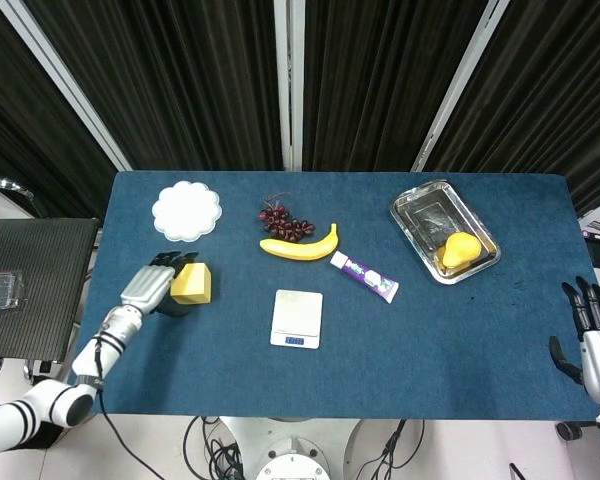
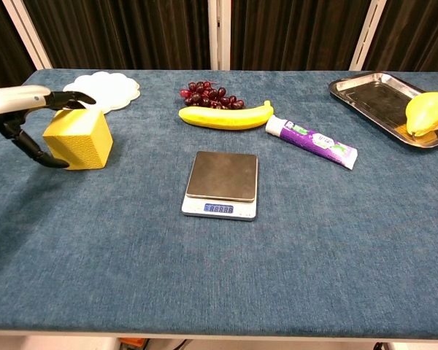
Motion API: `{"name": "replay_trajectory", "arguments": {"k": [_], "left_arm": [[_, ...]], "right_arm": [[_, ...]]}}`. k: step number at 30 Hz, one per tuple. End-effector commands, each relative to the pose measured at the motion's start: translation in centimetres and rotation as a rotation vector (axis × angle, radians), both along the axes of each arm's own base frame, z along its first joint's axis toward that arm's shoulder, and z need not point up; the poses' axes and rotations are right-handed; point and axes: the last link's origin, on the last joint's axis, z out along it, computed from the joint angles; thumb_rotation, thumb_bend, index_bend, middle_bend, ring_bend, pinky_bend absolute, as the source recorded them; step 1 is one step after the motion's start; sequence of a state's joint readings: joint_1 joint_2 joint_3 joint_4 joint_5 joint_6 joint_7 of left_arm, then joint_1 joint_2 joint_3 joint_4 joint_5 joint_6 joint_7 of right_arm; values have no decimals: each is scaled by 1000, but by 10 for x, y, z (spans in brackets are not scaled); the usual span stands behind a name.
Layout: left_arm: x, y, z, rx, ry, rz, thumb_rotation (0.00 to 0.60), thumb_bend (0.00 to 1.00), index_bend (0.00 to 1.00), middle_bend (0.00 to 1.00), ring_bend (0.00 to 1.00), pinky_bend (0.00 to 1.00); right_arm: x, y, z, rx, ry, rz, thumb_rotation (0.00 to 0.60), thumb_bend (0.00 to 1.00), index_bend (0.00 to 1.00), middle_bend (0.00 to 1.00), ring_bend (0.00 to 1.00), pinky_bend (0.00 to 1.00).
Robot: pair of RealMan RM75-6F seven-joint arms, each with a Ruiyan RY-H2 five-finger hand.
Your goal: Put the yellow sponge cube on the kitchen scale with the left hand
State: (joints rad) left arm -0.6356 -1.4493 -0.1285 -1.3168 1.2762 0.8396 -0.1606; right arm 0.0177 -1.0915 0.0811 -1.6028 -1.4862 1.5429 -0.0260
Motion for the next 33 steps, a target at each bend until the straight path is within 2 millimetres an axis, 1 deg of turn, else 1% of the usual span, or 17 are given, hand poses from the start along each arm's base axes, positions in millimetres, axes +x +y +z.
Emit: {"name": "replay_trajectory", "arguments": {"k": [1,3,4,7,9,12,14,17,20,23,26,33], "left_arm": [[3,2,-4,39,-52,17,600,155,296,370,70,90],[6,4,-5,70,-75,15,600,163,380,455,143,135],[8,4,-5,85,-87,9,600,172,434,506,190,173],[18,1,-6,91,-133,-4,600,189,510,574,263,251],[31,-3,-5,72,-175,-24,600,189,530,591,289,268],[60,-12,-5,12,-221,-79,600,185,539,595,296,262],[83,-21,-9,-21,-231,-140,600,185,540,595,296,256],[110,-33,-23,-59,-257,-197,600,185,538,593,297,255],[127,-36,-38,-73,-261,-227,600,185,532,588,297,257],[137,-36,-52,-67,-255,-239,600,185,535,586,297,256],[144,-33,-60,-62,-255,-238,600,185,535,586,296,252],[155,-22,-75,-68,-229,-229,600,189,527,579,295,238]], "right_arm": [[0,0,1,-2,-2,0,600,350,0,0,0,0],[-1,0,1,-4,-3,-2,600,350,0,0,0,0],[-2,0,2,-4,-2,-3,600,350,0,0,0,0],[-4,0,2,-2,-3,-11,600,351,0,0,0,0],[-6,-1,1,-1,-4,-14,600,351,0,0,0,0],[-5,-3,1,-5,-11,-6,600,352,0,0,0,0],[-4,-3,1,-12,-16,1,600,353,0,0,0,0],[-3,-3,3,-23,-21,9,600,352,0,0,0,0],[-4,-2,3,-32,-22,15,600,354,0,0,0,0],[-7,-1,4,-38,-26,14,600,355,0,0,0,0],[-11,-1,6,-40,-28,7,600,356,0,0,0,0],[-14,-5,4,-40,-40,9,600,356,0,0,0,0]]}}
